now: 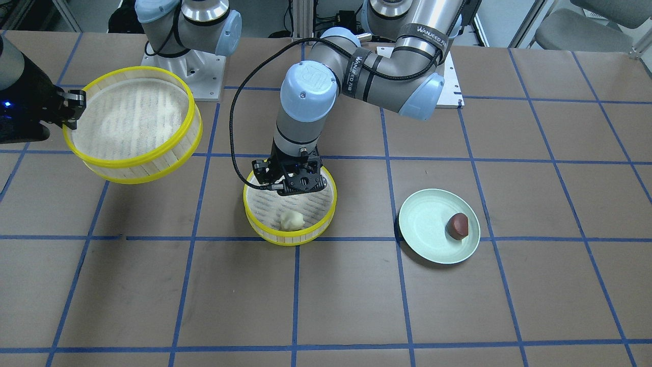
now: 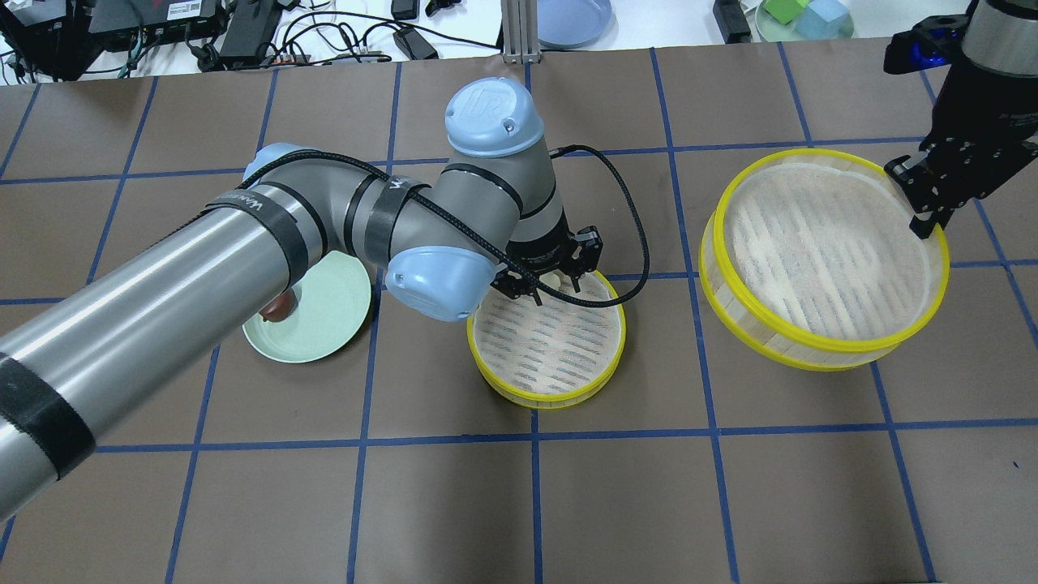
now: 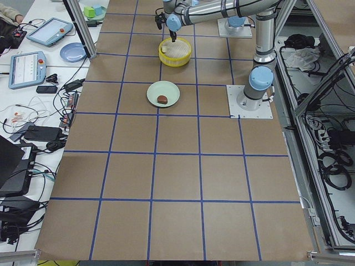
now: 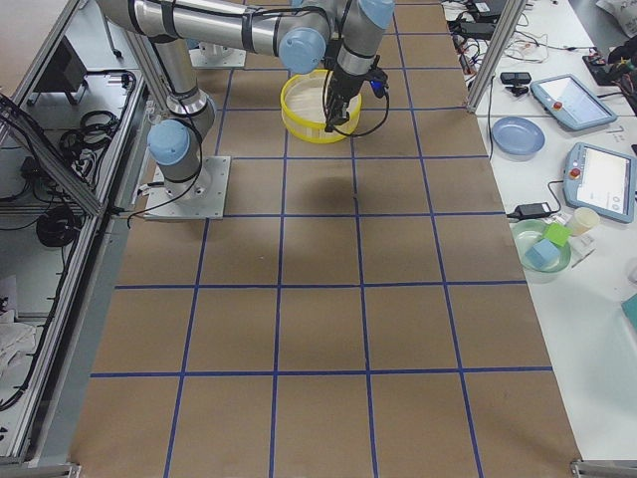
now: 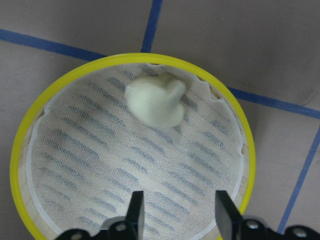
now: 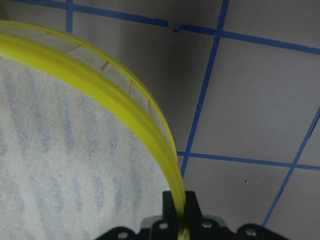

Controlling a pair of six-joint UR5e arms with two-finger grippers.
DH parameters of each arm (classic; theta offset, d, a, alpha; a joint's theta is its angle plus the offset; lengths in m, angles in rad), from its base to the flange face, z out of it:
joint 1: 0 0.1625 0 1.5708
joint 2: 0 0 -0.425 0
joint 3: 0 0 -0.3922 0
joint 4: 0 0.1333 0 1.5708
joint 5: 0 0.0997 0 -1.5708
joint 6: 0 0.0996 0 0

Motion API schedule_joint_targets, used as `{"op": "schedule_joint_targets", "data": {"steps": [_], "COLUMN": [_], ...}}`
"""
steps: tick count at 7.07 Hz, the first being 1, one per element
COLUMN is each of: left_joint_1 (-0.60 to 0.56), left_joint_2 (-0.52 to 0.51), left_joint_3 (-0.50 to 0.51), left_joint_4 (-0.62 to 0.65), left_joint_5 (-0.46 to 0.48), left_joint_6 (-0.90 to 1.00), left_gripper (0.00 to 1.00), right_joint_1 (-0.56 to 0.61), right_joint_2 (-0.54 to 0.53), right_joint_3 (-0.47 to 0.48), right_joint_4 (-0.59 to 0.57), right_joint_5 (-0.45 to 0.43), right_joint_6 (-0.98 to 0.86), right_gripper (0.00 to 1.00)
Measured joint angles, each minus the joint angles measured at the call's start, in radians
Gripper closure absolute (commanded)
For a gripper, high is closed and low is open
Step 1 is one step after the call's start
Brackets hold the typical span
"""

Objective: Place buns in different layers of steamer
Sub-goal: 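Open the left gripper and raise it back toward the plate, then restack the top tier with the right gripper while the left grasps the brown bun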

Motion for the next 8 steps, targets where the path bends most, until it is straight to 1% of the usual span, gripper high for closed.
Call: {"op": "schedule_joint_targets", "data": {"steps": [1, 2, 3, 4, 5, 7, 8], "left_joint_1": [0.001, 0.017, 0.072, 0.168, 0.288, 0.52, 0.612], "left_joint_2": [0.002, 0.013, 0.031, 0.049, 0.06, 0.058, 0.049], "left_joint_3": [0.002, 0.006, 0.009, 0.006, 0.0, -0.014, -0.034], "left_joint_4": [0.002, 0.0, -0.013, -0.045, -0.089, -0.158, -0.172], "left_joint_5": [0.002, 0.023, 0.063, 0.1, 0.117, 0.126, 0.127], "left_joint_6": [0.015, 0.091, 0.221, 0.382, 0.546, 0.83, 0.964], "left_gripper": [0.0, 0.0, 0.0, 0.0, 0.0, 0.0, 0.0], "right_joint_1": [0.001, 0.002, 0.005, 0.023, 0.072, 0.234, 0.322], "right_joint_2": [-0.001, 0.002, 0.006, 0.012, 0.024, 0.082, 0.129], "right_joint_3": [0.0, 0.0, 0.001, 0.002, 0.003, 0.004, 0.005], "right_joint_4": [0.002, 0.005, 0.008, 0.009, 0.006, -0.022, -0.07], "right_joint_5": [0.001, 0.003, 0.008, 0.016, 0.025, 0.043, 0.067], "right_joint_6": [0.002, 0.008, 0.027, 0.068, 0.125, 0.315, 0.415], "right_gripper": [0.84, 0.84, 0.84, 0.85, 0.85, 0.85, 0.85]}}
